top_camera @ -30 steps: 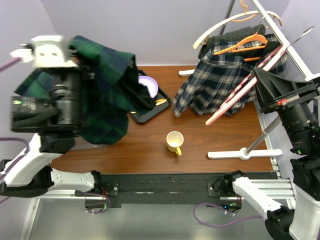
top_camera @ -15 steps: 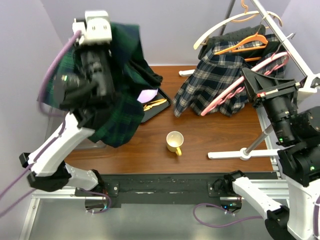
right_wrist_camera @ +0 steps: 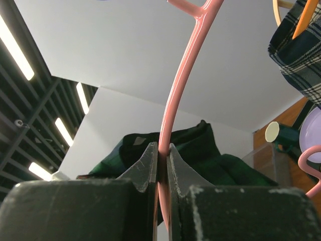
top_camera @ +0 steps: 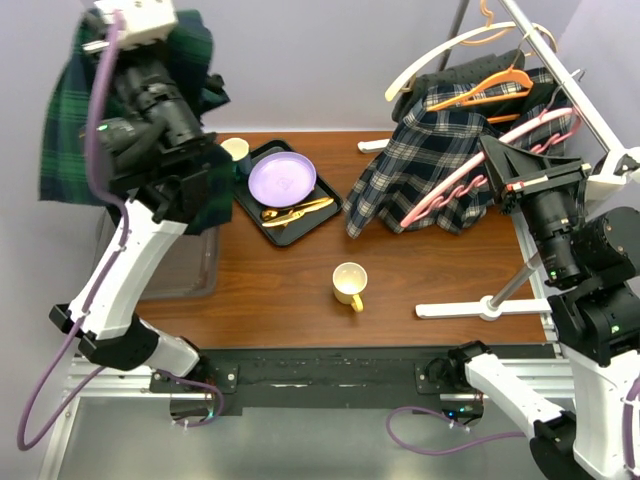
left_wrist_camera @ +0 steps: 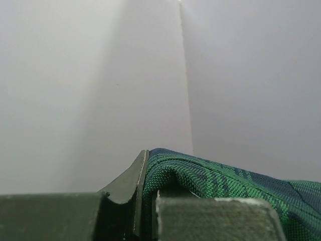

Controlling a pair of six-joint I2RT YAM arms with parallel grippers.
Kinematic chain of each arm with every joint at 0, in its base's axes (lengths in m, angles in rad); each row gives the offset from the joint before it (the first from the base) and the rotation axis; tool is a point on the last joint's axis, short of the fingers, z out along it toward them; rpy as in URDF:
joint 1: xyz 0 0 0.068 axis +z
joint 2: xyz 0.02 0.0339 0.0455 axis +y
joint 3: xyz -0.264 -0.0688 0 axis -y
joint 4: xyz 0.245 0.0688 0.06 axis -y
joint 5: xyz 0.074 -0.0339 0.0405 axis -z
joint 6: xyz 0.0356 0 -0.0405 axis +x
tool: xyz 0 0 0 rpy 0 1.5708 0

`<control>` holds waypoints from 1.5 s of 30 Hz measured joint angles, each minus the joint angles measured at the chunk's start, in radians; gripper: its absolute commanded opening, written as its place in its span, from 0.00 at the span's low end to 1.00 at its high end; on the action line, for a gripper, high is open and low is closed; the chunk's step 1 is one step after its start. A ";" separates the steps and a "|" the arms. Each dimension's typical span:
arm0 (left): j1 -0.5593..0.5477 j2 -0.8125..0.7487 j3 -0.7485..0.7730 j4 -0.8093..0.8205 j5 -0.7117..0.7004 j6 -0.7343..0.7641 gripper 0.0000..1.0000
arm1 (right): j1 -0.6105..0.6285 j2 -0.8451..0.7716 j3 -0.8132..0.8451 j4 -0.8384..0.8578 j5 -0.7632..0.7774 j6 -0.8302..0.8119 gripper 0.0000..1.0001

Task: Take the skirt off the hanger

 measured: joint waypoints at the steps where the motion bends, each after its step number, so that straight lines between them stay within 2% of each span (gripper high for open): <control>1: 0.004 0.000 0.020 0.016 0.001 0.007 0.00 | 0.000 0.000 -0.004 0.003 0.000 0.000 0.00; 8: 0.116 -0.019 0.006 0.181 0.016 0.063 0.00 | 0.000 0.003 -0.028 0.008 -0.001 0.000 0.00; 13: 0.259 -0.074 -0.217 0.150 0.013 -0.017 0.00 | 0.000 0.000 -0.031 0.011 -0.003 0.000 0.00; 17: 0.387 -0.100 -0.473 0.004 0.010 -0.235 0.00 | 0.000 -0.022 -0.065 0.025 -0.005 0.006 0.00; 22: 0.435 -0.063 -0.693 -0.283 0.025 -0.515 0.00 | 0.000 -0.028 -0.075 0.026 -0.010 0.013 0.00; 26: 0.462 -0.055 -0.734 -0.566 0.163 -0.826 0.00 | 0.000 -0.025 -0.075 0.028 -0.019 0.024 0.00; 33: 0.602 -0.087 -0.771 -0.740 0.473 -1.241 0.00 | 0.000 -0.025 -0.110 0.029 -0.018 0.038 0.00; 36: 0.684 -0.097 -0.836 -0.787 0.499 -1.374 0.00 | 0.000 -0.022 -0.114 0.029 -0.018 0.039 0.00; 38: 0.731 -0.093 -0.890 -0.809 0.462 -1.435 0.00 | 0.000 -0.022 -0.114 0.030 -0.018 0.039 0.00; 39: 0.752 -0.088 -0.920 -0.824 0.432 -1.464 0.03 | 0.000 -0.022 -0.114 0.030 -0.018 0.039 0.00; 40: 0.768 -0.075 -0.941 -0.848 0.398 -1.495 0.14 | 0.000 -0.022 -0.114 0.030 -0.018 0.039 0.00; 41: 0.779 -0.055 -0.953 -0.878 0.364 -1.519 0.19 | 0.000 -0.022 -0.114 0.030 -0.018 0.039 0.00; 42: 0.784 -0.032 -0.954 -0.907 0.337 -1.538 0.28 | 0.000 -0.022 -0.114 0.030 -0.018 0.039 0.00; 43: 0.784 -0.010 -0.954 -0.927 0.314 -1.553 0.54 | 0.000 -0.022 -0.114 0.030 -0.018 0.039 0.00; 44: 0.784 0.005 -0.954 -0.943 0.303 -1.557 0.69 | 0.000 -0.022 -0.114 0.030 -0.018 0.039 0.00; 45: 0.784 0.017 -0.952 -0.964 0.290 -1.561 0.76 | 0.000 -0.022 -0.114 0.030 -0.018 0.039 0.00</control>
